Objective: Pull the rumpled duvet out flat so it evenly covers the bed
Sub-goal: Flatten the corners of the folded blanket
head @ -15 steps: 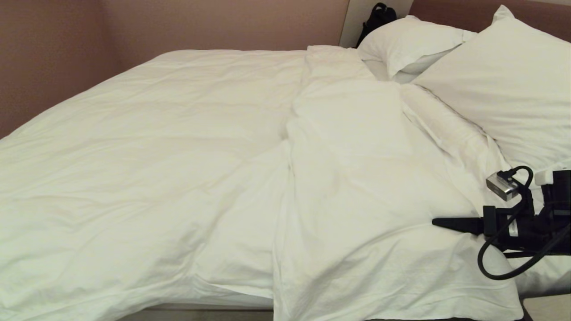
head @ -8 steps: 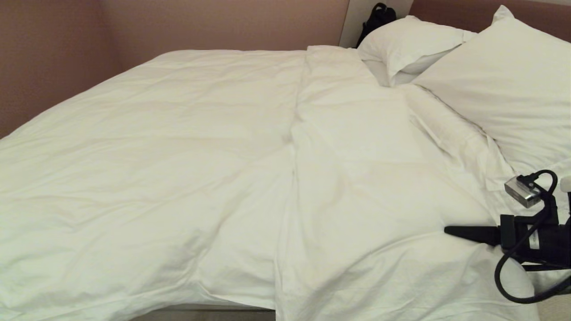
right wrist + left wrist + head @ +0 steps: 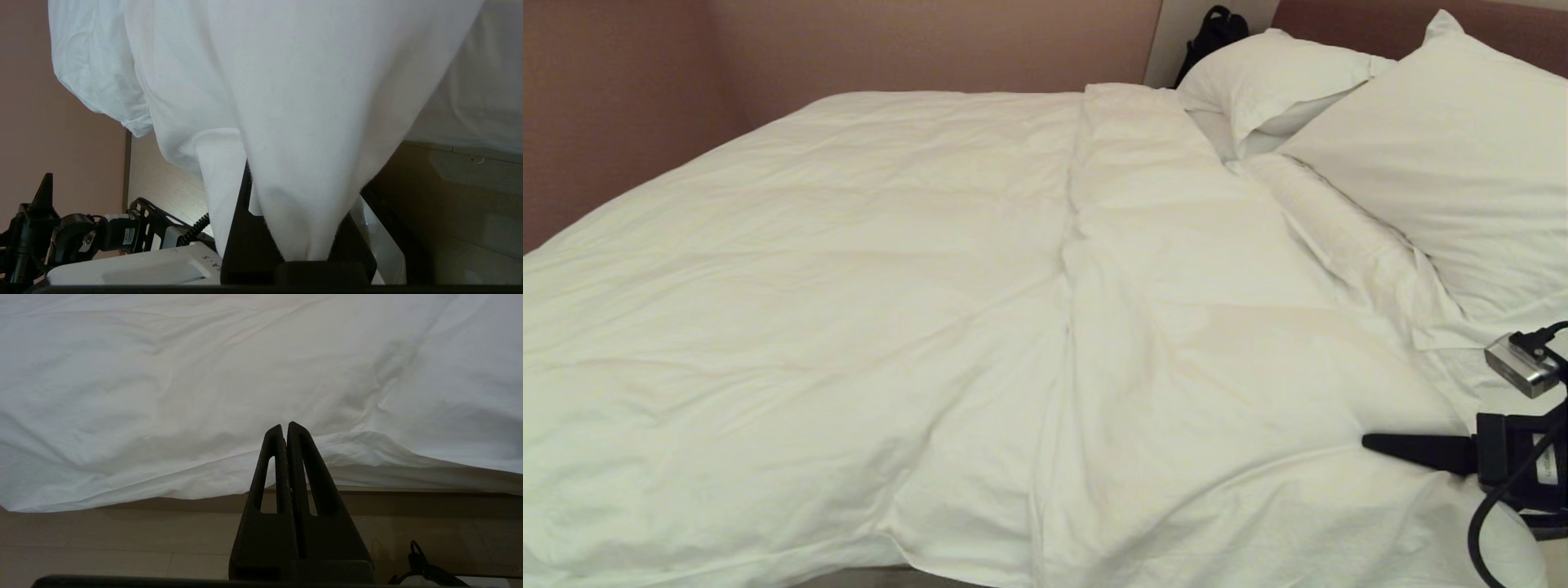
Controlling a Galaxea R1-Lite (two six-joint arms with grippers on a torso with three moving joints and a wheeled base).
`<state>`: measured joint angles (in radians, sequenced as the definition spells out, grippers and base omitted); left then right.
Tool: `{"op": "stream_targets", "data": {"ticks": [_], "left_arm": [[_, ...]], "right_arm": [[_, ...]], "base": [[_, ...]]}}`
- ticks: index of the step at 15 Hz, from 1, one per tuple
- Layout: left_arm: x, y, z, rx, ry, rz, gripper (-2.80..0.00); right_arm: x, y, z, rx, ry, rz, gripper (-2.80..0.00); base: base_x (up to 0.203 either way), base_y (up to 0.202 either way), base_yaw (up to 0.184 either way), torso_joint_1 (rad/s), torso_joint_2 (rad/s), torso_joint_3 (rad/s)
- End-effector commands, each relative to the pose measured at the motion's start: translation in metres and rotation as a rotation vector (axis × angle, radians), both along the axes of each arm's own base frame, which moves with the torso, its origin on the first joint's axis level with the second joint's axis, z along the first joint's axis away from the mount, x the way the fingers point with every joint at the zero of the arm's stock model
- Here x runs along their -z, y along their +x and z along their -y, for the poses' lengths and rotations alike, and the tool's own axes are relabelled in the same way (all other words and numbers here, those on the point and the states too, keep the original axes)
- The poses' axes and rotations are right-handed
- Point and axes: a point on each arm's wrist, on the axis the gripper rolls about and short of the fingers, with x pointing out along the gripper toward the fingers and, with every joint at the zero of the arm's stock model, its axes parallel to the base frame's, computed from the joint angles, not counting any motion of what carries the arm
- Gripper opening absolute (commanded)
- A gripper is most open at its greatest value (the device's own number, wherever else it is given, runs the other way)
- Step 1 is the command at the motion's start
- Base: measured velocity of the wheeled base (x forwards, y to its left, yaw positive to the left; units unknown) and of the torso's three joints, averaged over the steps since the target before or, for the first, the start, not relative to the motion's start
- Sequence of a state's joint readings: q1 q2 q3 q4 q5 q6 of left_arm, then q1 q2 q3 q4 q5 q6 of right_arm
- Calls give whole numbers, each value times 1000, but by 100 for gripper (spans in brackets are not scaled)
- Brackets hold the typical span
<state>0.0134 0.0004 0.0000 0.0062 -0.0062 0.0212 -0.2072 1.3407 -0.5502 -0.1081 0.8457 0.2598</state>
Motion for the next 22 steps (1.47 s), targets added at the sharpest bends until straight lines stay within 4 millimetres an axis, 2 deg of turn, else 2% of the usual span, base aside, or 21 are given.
{"op": "stream_targets", "data": {"ticks": [1, 6, 8, 10, 14, 22], "left_arm": [[0, 0, 0, 0, 0, 0, -280], [0, 0, 0, 0, 0, 0, -280], [0, 0, 0, 0, 0, 0, -280], [0, 0, 0, 0, 0, 0, -280], [0, 0, 0, 0, 0, 0, -280], [0, 0, 0, 0, 0, 0, -280]], "right_arm": [[-2, -7, -1, 2, 7, -8, -280], [1, -10, 12, 83, 3, -31, -280], [7, -8, 14, 149, -50, -64, -280], [14, -9, 15, 169, -70, -93, -280], [14, -11, 14, 182, -78, -98, -280], [27, -17, 15, 285, -188, -160, -280]], "base": [[0, 0, 0, 0, 0, 0], [0, 0, 0, 0, 0, 0], [0, 0, 0, 0, 0, 0], [0, 0, 0, 0, 0, 0], [0, 0, 0, 0, 0, 0], [0, 0, 0, 0, 0, 0]]}}
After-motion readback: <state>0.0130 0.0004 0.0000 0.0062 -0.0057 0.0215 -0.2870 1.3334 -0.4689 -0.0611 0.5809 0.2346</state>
